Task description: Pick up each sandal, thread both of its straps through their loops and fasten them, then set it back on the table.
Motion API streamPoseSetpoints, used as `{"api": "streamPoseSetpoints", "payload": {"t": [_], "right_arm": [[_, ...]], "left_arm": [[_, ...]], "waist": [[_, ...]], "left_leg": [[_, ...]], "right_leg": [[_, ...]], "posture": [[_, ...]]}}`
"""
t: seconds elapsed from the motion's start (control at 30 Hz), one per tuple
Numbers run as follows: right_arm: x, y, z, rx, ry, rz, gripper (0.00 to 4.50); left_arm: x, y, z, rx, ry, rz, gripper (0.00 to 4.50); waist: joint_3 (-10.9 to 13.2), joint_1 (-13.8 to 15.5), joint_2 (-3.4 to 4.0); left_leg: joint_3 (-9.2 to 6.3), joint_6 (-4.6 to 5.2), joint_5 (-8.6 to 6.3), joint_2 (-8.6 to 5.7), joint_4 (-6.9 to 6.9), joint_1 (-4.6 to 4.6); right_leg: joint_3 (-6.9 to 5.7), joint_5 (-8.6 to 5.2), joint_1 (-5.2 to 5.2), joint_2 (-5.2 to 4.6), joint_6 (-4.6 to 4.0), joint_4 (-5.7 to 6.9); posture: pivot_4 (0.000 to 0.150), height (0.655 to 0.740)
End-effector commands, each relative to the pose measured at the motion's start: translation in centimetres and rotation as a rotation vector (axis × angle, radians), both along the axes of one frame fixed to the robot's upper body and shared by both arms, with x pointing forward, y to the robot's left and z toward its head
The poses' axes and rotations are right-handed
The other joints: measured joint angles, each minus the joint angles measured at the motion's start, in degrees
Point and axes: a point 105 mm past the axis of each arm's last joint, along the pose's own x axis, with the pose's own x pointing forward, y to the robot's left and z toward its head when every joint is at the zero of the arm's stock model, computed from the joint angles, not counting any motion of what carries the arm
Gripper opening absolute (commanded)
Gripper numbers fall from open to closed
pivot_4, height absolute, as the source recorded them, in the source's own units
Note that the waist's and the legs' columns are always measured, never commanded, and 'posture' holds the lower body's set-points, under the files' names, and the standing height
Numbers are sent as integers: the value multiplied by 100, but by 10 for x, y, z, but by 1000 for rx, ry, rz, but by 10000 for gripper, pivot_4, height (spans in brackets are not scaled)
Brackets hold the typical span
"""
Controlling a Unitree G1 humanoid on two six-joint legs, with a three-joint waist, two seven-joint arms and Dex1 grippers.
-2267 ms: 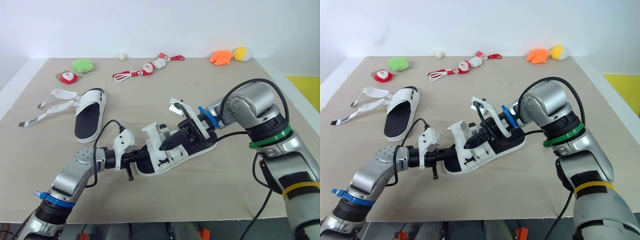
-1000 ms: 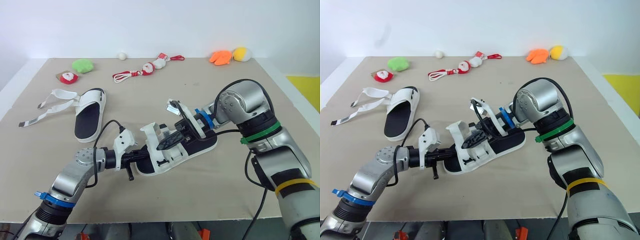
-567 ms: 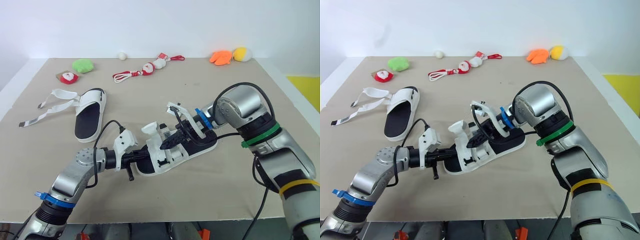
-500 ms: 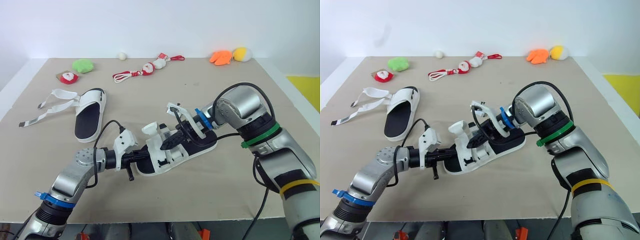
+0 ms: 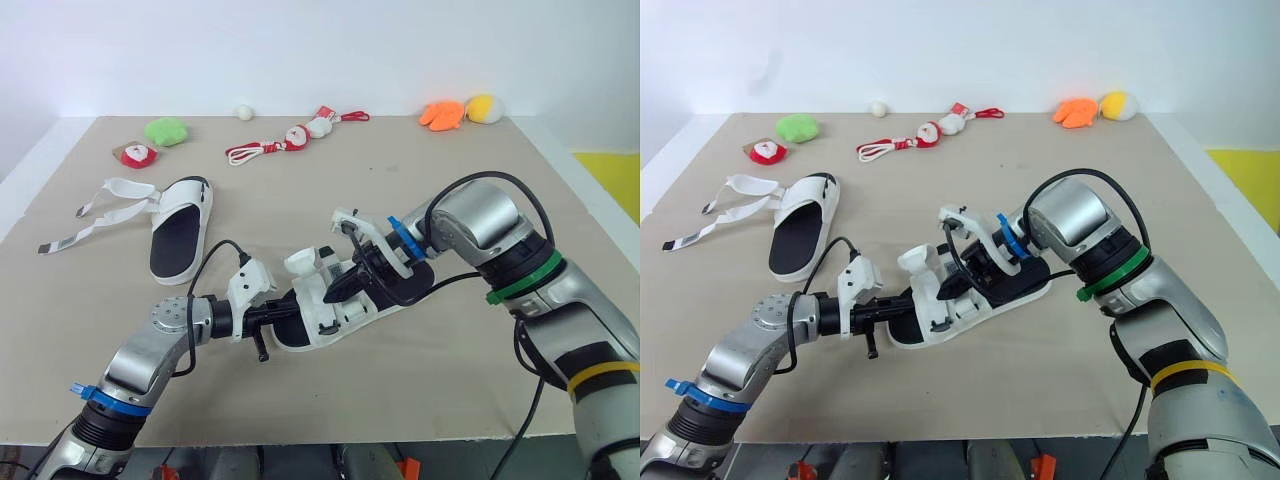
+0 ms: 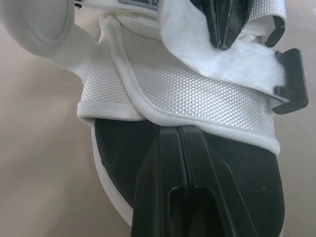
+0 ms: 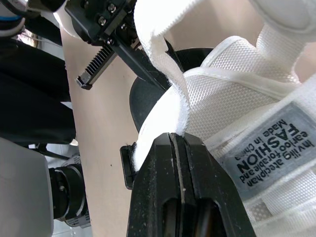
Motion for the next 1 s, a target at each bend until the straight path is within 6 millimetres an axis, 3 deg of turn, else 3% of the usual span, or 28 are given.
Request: {"api": "streamPoseSetpoints", "payload": {"t": [0.03, 0.27, 0.47, 0.7, 0.93, 0.97, 1.0], "right_arm": [[-8, -3, 5, 0, -24, 60, 532], [-20, -5, 8, -5, -59, 146, 532], [-22, -12, -7, -68, -144, 190, 532], [-29, -10, -10, -66, -131, 197, 532], [-30, -5, 11, 47, -81, 186, 532], [-28, -5, 14, 55, -67, 170, 6433], [-28, -6, 18, 67, -52, 159, 8771]], "left_arm": [[-4, -1, -14, 19, 50, 5, 0], [-3, -1, -14, 18, 48, 7, 0], [-3, -2, -13, 17, 47, 3, 0], [-2, -3, -13, 17, 46, -1, 0], [-1, -3, -13, 21, 44, -3, 0], [-1, -3, -13, 21, 43, -3, 0], [-1, -2, -13, 20, 42, -2, 0]], "waist": [[0, 5, 0], [0, 6, 0], [0, 16, 0], [-2, 21, 1], [-1, 21, 1], [-1, 21, 1], [-1, 21, 1]], "left_leg": [[0, 0, 0, 0, 0, 0], [0, 0, 0, 0, 0, -1], [1, 0, 0, -2, 1, -1], [-1, 0, 0, -2, 1, -1], [-1, 0, 0, -2, 0, -1], [-1, 0, 0, -2, 0, -1], [-1, 0, 0, -2, 0, -1]], "right_leg": [[0, 0, 0, 0, 0, 0], [0, -1, 0, -1, 0, 0], [-1, -2, 1, -3, 0, 0], [-2, -2, 2, -3, 0, 0], [-2, -4, 2, -3, 0, 0], [-2, -4, 2, -3, 0, 0], [-2, -4, 2, -3, 0, 0]], "posture": [[1500, 7400], [1500, 7400], [1500, 7400], [1500, 7400], [1500, 7400], [1500, 7400], [1500, 7400]]}}
